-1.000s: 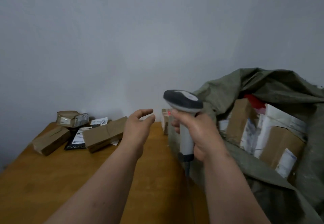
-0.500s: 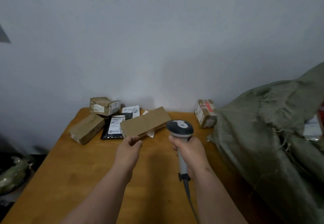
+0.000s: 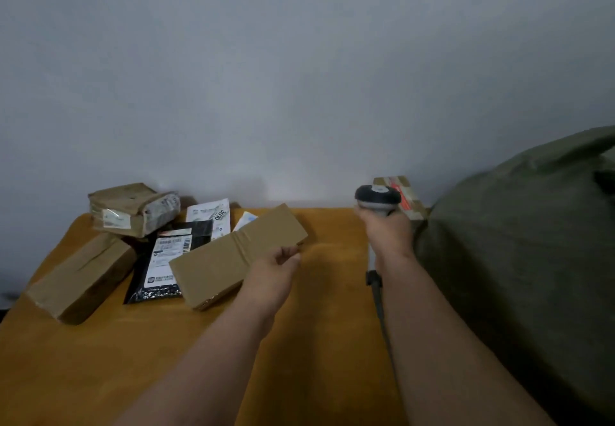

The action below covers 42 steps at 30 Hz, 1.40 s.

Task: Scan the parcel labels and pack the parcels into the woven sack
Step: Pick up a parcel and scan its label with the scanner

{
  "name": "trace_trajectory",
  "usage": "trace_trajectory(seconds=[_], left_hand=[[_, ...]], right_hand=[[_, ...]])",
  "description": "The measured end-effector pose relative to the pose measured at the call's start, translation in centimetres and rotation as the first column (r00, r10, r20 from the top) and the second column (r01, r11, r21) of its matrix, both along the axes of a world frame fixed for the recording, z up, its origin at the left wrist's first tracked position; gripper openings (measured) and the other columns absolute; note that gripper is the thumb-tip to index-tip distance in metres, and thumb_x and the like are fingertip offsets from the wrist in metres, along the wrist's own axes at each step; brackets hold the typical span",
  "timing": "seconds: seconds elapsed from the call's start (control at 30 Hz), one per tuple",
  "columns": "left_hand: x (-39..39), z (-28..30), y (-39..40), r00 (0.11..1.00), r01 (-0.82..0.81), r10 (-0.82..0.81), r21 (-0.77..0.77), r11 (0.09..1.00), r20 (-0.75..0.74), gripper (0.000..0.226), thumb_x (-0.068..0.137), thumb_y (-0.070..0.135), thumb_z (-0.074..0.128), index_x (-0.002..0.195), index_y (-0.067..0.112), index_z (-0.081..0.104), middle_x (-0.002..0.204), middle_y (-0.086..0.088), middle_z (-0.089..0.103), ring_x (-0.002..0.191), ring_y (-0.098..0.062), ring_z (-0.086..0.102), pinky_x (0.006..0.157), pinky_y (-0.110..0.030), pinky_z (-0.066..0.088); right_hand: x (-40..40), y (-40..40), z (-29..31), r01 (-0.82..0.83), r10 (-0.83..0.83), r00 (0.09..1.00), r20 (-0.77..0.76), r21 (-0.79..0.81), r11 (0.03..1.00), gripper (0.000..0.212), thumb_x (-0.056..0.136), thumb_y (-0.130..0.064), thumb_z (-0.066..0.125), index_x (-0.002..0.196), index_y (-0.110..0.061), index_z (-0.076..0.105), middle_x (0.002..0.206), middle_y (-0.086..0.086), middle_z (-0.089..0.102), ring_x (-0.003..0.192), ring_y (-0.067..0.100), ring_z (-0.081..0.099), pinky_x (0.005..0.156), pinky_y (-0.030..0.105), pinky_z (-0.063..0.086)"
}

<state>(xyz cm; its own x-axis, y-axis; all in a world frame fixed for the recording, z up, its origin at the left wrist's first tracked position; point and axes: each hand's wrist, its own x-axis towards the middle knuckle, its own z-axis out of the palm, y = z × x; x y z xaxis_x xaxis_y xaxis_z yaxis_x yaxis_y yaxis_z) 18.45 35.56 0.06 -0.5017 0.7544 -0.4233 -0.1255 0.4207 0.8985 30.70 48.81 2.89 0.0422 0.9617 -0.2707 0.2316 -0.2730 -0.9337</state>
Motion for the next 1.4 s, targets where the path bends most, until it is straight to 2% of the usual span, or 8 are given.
trace_trajectory(seconds=[0.23,0.47,0.6,0.73,0.83,0.97,1.23,1.4], left_hand=[[0.4,-3.8,8.9,0.989,0.141,-0.141,0.008,0.990,0.048,0.021,0.100,0.026,0.058,0.119,0.022,0.064,0.118,-0.002,0.067,0.110,-0.020,0.060,0.100,-0.038,0.047],[1.2,-6.4,14.2,0.945,0.164,-0.155,-0.007,0.986,0.289,0.013,0.102,0.028,0.054,0.111,0.029,0.063,0.120,0.003,0.065,0.111,-0.017,0.059,0.090,-0.034,0.050],[1.7,-7.6,15.1,0.926,0.163,-0.147,-0.018,0.986,0.349,0.028,0.103,0.032,0.052,0.129,0.027,0.058,0.126,0.004,0.061,0.114,-0.014,0.055,0.091,-0.032,0.050],[1.8,-8.5,15.2,0.915,0.165,-0.139,-0.038,0.986,0.380,0.024,0.104,0.036,0.048,0.125,0.031,0.055,0.129,0.006,0.057,0.108,-0.011,0.053,0.092,-0.033,0.047],[2.0,-8.7,14.8,0.911,0.152,-0.125,-0.038,0.988,0.394,0.039,0.103,0.044,0.047,0.140,0.033,0.049,0.118,0.011,0.058,0.101,-0.009,0.053,0.087,-0.032,0.047],[2.0,-9.1,13.7,0.912,0.139,-0.112,-0.040,0.989,0.395,0.056,0.098,0.058,0.046,0.150,0.042,0.034,0.155,0.005,0.038,0.140,-0.021,0.037,0.115,-0.048,0.033],[1.4,-8.0,14.2,0.968,0.098,-0.120,0.109,0.989,0.219,0.070,0.100,0.051,0.048,0.155,0.048,0.004,0.165,0.008,0.015,0.150,-0.022,0.020,0.121,-0.050,0.022],[0.9,-6.3,16.2,0.982,0.130,-0.145,0.122,0.984,0.120,0.075,0.102,0.049,0.044,0.157,0.038,-0.005,0.163,0.007,0.021,0.143,-0.019,0.033,0.103,-0.025,0.030]], right_hand=[[0.1,8.1,-1.9,-0.042,0.048,0.980,0.193,-0.036,0.998,0.020,0.090,-0.009,0.068,0.082,-0.018,0.053,0.086,0.000,0.056,0.080,0.017,0.057,0.063,0.021,0.052],[0.7,13.0,-2.6,-0.046,0.067,0.962,0.264,-0.083,0.995,0.015,0.086,-0.021,0.071,0.094,-0.013,0.060,0.110,0.011,0.068,0.106,0.030,0.065,0.093,0.043,0.054],[0.2,13.9,-3.5,-0.015,0.044,0.981,0.190,-0.154,0.988,0.054,0.083,-0.028,0.074,0.130,-0.010,0.055,0.128,0.013,0.062,0.116,0.032,0.059,0.101,0.049,0.050],[0.1,13.3,-4.3,-0.061,0.109,0.928,0.355,-0.143,0.988,0.070,0.081,-0.043,0.070,0.138,-0.008,0.050,0.133,0.015,0.057,0.123,0.035,0.054,0.105,0.049,0.046],[0.4,12.2,-4.2,-0.079,0.116,0.967,0.226,-0.167,0.983,0.060,0.079,-0.040,0.075,0.126,-0.007,0.058,0.116,0.014,0.064,0.104,0.032,0.062,0.095,0.051,0.053],[0.1,10.2,-5.1,-0.015,0.029,0.995,0.100,-0.138,0.990,0.051,0.080,-0.038,0.077,0.118,-0.011,0.055,0.105,0.008,0.062,0.094,0.025,0.061,0.081,0.041,0.054],[-2.3,8.0,-6.3,-0.057,0.051,0.994,-0.097,-0.067,0.996,0.033,0.084,-0.024,0.078,0.113,-0.012,0.067,0.095,-0.002,0.070,0.083,0.012,0.067,0.061,0.024,0.050],[-2.4,8.2,-6.1,-0.091,0.081,0.986,-0.143,-0.065,0.994,0.034,0.086,-0.024,0.076,0.115,-0.010,0.068,0.099,0.005,0.072,0.088,0.022,0.070,0.060,0.024,0.055]])
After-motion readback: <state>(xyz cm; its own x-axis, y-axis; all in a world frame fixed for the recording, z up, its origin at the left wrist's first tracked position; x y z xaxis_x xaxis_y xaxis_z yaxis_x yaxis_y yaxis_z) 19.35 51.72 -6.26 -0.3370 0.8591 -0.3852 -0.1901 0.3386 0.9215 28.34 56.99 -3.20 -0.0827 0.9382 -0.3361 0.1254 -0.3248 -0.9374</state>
